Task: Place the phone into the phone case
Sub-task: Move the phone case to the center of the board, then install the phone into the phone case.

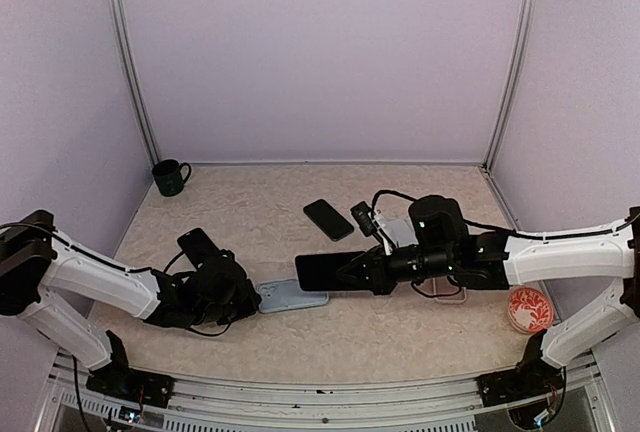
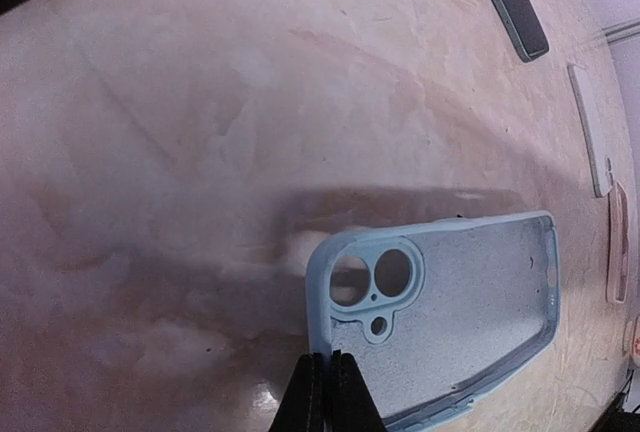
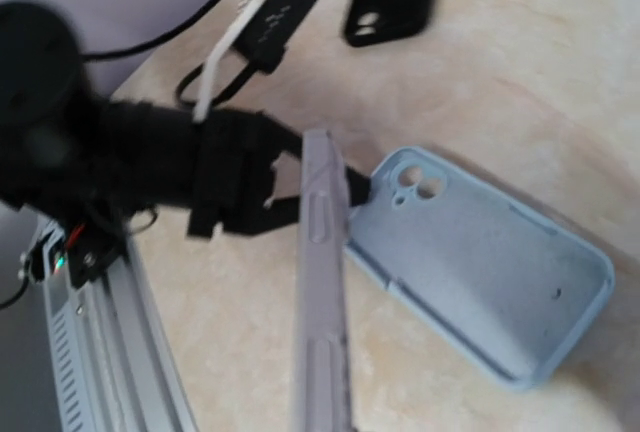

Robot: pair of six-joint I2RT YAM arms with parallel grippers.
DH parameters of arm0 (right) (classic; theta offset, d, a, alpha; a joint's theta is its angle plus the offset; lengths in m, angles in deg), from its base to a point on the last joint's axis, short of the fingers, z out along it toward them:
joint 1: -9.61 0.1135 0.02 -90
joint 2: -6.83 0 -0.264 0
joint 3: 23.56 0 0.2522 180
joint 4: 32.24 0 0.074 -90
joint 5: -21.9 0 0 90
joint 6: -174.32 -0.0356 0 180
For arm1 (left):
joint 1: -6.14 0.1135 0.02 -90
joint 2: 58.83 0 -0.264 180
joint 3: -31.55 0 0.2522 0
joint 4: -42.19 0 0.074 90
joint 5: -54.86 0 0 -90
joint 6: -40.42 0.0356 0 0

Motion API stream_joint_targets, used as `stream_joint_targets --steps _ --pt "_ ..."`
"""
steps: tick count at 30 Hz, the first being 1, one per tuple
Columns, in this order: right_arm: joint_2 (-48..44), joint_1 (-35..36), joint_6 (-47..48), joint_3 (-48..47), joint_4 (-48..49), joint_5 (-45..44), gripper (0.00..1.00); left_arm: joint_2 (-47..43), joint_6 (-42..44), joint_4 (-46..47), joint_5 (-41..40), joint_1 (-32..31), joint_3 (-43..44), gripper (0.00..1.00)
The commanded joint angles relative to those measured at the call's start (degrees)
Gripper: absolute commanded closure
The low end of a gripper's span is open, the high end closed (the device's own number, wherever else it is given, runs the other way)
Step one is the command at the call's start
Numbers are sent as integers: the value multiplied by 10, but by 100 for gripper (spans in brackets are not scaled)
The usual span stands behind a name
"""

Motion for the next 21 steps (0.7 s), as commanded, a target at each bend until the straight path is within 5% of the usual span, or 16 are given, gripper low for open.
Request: stream_joint_targets --steps 1,21 --pt "9 -27 -49 -11 15 39 100 39 13 47 7 -17 36 96" --pt "169 -77 -152 -74 56 160 100 65 49 36 3 -29 48 88"
